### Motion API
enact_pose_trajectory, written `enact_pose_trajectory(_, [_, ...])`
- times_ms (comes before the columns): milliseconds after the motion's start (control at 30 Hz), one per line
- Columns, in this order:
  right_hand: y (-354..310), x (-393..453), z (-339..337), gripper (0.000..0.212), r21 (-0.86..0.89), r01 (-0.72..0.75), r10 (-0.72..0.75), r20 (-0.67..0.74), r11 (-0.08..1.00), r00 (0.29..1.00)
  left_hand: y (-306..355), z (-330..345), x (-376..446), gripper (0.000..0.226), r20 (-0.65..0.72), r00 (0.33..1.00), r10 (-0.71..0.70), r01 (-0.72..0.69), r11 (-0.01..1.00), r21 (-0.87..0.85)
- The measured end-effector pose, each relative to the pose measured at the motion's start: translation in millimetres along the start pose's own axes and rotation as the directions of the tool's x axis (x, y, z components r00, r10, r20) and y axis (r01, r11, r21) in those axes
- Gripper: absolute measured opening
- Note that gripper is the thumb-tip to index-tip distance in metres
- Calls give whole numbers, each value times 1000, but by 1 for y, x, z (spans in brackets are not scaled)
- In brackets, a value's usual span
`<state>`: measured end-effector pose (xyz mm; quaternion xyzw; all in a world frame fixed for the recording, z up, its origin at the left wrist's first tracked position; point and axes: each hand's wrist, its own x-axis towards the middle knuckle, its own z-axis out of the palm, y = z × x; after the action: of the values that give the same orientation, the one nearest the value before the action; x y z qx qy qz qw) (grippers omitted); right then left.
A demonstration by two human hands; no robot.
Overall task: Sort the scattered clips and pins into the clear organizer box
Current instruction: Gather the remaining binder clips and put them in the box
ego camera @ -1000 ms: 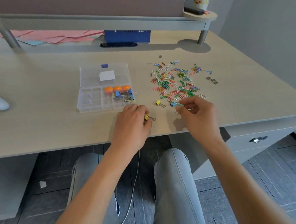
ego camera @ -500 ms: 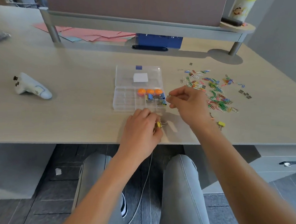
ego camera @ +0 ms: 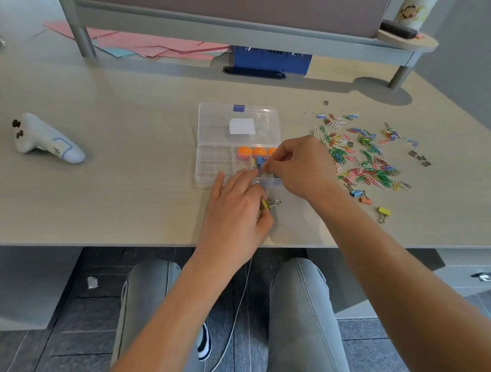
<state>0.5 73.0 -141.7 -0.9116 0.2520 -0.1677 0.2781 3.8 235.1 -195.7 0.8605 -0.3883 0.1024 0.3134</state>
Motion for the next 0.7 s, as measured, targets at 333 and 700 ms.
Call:
enact_pose_trajectory(333, [-1,-10,8,8,-73,55,-58,-36,996,998,-6,-7,-10,15,-9,1000,8,-8,999,-53])
enact_pose_trajectory(700, [-2,-19,9,3,-114,99,-104,-40,989,994,-6,-8,-11,15,-9,1000,14,-14,999,-39])
